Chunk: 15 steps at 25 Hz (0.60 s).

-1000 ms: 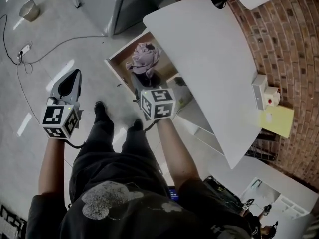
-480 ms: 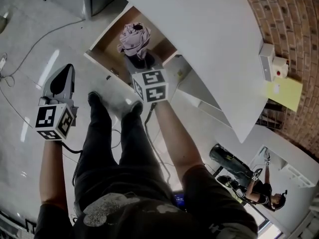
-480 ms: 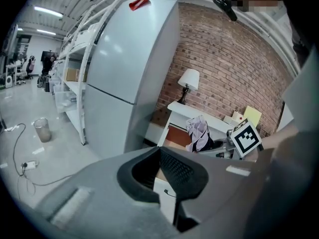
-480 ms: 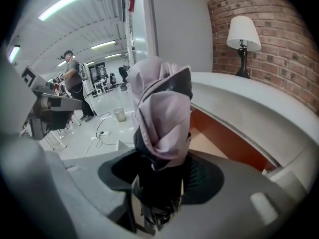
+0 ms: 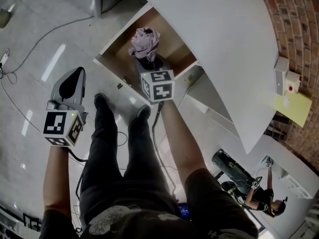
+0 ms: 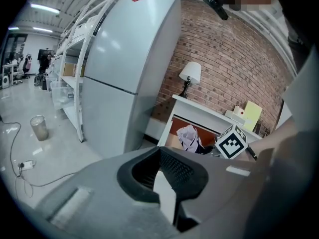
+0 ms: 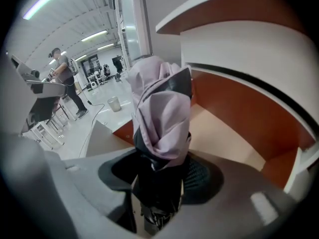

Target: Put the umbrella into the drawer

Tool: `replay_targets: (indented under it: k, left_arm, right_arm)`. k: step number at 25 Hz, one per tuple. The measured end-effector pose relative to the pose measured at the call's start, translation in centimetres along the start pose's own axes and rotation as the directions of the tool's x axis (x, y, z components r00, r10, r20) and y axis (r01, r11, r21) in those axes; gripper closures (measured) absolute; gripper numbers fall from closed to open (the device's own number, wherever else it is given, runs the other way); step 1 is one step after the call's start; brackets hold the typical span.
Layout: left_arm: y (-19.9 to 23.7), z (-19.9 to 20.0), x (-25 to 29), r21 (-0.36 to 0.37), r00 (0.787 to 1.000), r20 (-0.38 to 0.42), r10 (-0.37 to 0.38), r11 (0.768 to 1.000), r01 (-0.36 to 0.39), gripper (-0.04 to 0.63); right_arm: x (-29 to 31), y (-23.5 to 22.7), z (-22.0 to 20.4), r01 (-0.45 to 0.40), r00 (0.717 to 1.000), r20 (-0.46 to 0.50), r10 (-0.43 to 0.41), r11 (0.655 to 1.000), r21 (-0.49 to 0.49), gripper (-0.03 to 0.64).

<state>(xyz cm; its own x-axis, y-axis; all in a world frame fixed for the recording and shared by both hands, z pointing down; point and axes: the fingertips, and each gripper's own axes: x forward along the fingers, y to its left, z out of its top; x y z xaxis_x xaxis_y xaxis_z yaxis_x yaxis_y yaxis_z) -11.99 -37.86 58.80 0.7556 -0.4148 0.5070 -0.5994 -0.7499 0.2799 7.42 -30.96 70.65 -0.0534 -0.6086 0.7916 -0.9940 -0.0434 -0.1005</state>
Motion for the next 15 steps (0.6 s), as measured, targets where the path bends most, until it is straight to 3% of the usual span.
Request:
replay_targets:
  k: [15]
  left_arm:
    - [1.8,-2.5,2.3,-0.021,0.999,-0.035,-0.01,1.0,0.01,0.584]
  right_arm:
    - [6.0,-2.1,-2.5,0.037,0.993,-0.115,-0.033,0.999,0.035,0.377]
